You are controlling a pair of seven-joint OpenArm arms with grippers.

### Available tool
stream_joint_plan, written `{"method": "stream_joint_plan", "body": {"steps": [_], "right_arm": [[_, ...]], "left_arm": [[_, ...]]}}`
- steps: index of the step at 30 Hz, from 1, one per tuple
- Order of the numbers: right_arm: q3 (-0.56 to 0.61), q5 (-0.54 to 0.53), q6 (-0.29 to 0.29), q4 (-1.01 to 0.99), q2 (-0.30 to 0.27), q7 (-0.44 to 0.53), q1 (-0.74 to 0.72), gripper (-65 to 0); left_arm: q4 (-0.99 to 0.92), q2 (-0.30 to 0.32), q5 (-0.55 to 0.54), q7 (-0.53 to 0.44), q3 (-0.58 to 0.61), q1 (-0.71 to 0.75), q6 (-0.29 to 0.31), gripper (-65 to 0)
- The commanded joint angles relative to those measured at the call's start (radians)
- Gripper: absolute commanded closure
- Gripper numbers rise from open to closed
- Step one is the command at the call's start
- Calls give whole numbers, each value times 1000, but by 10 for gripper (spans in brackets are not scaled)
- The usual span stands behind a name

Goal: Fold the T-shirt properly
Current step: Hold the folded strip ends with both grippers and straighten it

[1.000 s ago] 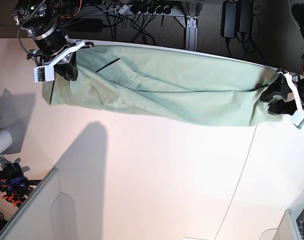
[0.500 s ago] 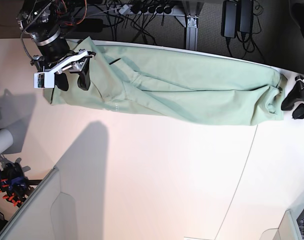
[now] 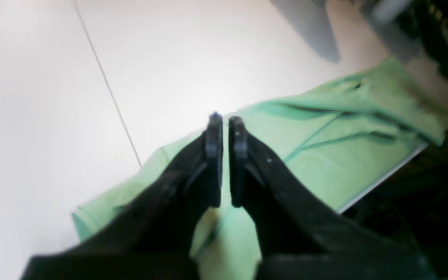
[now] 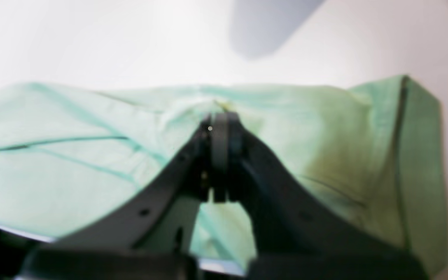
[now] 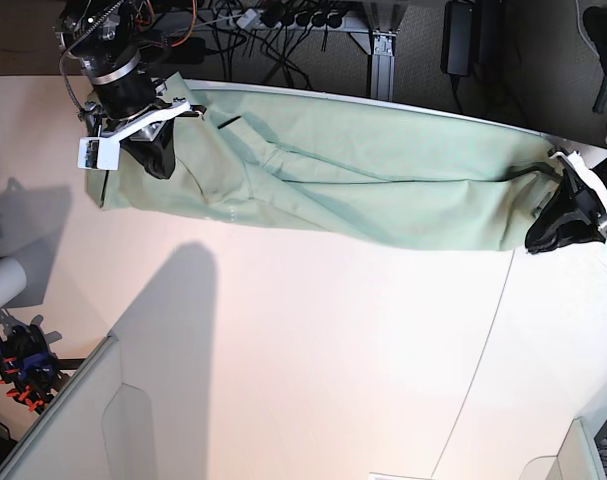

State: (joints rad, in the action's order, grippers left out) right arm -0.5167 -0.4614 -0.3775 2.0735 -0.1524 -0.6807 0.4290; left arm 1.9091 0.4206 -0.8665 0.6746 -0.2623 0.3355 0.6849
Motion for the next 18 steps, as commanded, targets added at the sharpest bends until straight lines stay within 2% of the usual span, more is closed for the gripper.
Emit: {"method": "stream_joint_plan", "body": {"steps": [1,7,13,18], "right_arm": [[-6,3,0,11,-10,39,-2,0],[-6,35,-1,-66,-11,91,-3,0],[-6,59,-1,-209,-27,109,-24,0],[-6,72,-1,-341,-85,109,-77,0]], "left_arm": [[4,11,6,-40,23,-6,13,-25],[-93,8,162,-144,149,-43,13,-25],[-291,9,171,-148,153,-107,13,-26],[-388,10,201,-152,145,-108,13,-26]]}}
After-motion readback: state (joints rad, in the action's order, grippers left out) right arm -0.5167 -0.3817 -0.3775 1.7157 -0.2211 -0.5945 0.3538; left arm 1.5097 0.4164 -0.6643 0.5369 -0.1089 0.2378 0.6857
